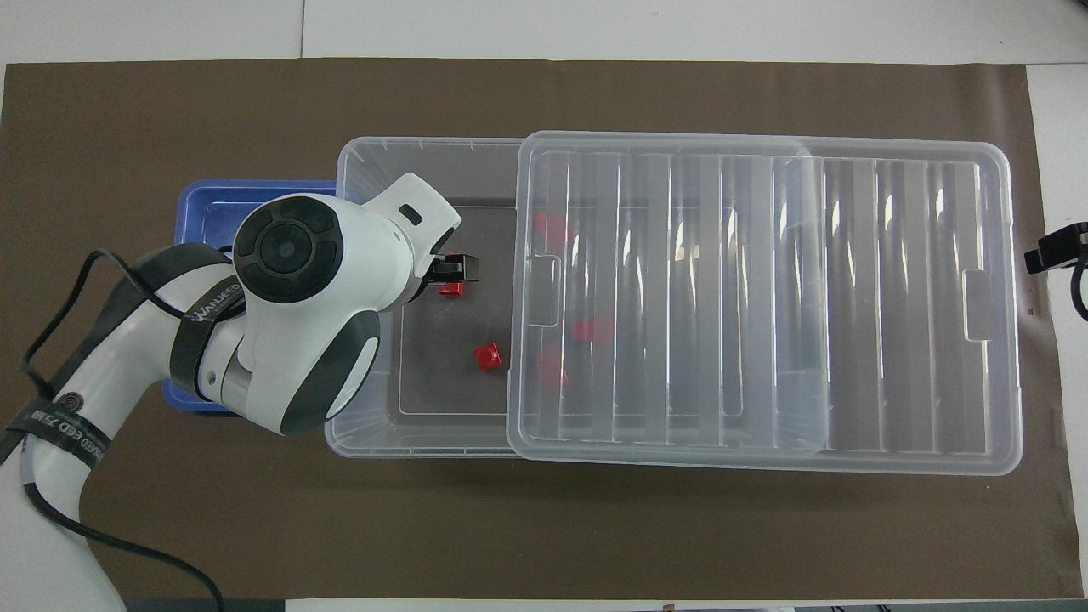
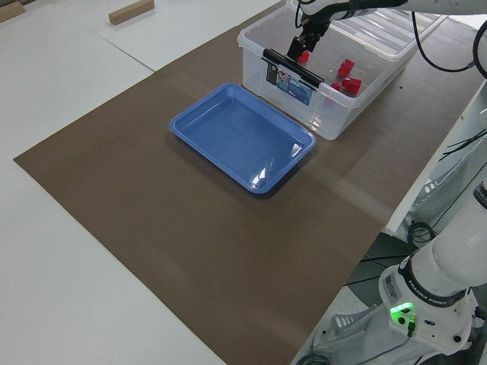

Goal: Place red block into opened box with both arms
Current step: 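Open the left gripper to release the block and withdraw it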

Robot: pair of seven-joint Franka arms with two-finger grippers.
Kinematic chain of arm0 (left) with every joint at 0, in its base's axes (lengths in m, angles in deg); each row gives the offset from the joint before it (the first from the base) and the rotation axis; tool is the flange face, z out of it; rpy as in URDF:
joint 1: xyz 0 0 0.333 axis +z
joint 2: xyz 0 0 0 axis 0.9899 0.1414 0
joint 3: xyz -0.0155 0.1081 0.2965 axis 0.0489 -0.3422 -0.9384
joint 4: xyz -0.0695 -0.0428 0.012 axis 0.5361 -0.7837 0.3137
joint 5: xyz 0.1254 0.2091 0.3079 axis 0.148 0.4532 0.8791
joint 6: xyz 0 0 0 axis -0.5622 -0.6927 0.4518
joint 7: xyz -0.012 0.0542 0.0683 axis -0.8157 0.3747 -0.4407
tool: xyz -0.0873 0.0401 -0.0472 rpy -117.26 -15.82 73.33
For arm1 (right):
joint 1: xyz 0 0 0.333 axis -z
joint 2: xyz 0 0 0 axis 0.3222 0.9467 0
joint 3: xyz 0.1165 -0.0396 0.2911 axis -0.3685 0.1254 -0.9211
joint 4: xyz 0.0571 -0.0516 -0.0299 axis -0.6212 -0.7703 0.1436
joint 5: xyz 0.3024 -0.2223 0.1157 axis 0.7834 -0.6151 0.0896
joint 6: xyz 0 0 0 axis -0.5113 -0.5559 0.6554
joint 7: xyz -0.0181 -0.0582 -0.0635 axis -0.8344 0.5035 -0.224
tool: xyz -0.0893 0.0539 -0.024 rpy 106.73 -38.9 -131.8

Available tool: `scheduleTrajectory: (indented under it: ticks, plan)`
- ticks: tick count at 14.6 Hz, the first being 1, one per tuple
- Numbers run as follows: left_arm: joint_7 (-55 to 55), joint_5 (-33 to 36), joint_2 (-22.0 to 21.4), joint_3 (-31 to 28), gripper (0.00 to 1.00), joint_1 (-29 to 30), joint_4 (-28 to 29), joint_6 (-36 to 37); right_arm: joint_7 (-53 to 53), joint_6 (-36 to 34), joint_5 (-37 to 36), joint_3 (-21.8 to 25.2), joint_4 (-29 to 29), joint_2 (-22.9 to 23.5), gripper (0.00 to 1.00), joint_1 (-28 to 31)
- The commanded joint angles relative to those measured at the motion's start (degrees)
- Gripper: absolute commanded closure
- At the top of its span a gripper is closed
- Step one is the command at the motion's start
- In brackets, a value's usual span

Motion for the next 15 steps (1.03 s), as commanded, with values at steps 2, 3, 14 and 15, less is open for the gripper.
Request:
scheduleTrajectory:
  ticks: [2, 3, 14, 15]
  plan:
    - [0.31, 1.11, -6.97, -1.03, 0.00, 0.43, 1.03, 8.13, -6.18, 5.73, -0.48, 3.23, -4.99, -1.61, 1.00, 0.39]
    - [0.31, 1.11, -7.51, -1.21, 0.00, 2.18, 1.03, 9.02, -6.27, 6.54, -0.57, 4.03, -5.34, -1.35, 1.00, 0.48]
    - [19.46, -0.73, -7.78, -1.56, 0.00, 19.59, -5.98, 15.07, -9.09, 19.99, -0.48, 5.18, -18.18, -0.82, 1.00, 1.88]
    - [21.39, -1.95, -7.43, -1.56, 0.00, 21.42, -8.44, 17.01, -8.82, 19.99, -0.48, 5.09, -18.35, -0.82, 1.00, 1.80]
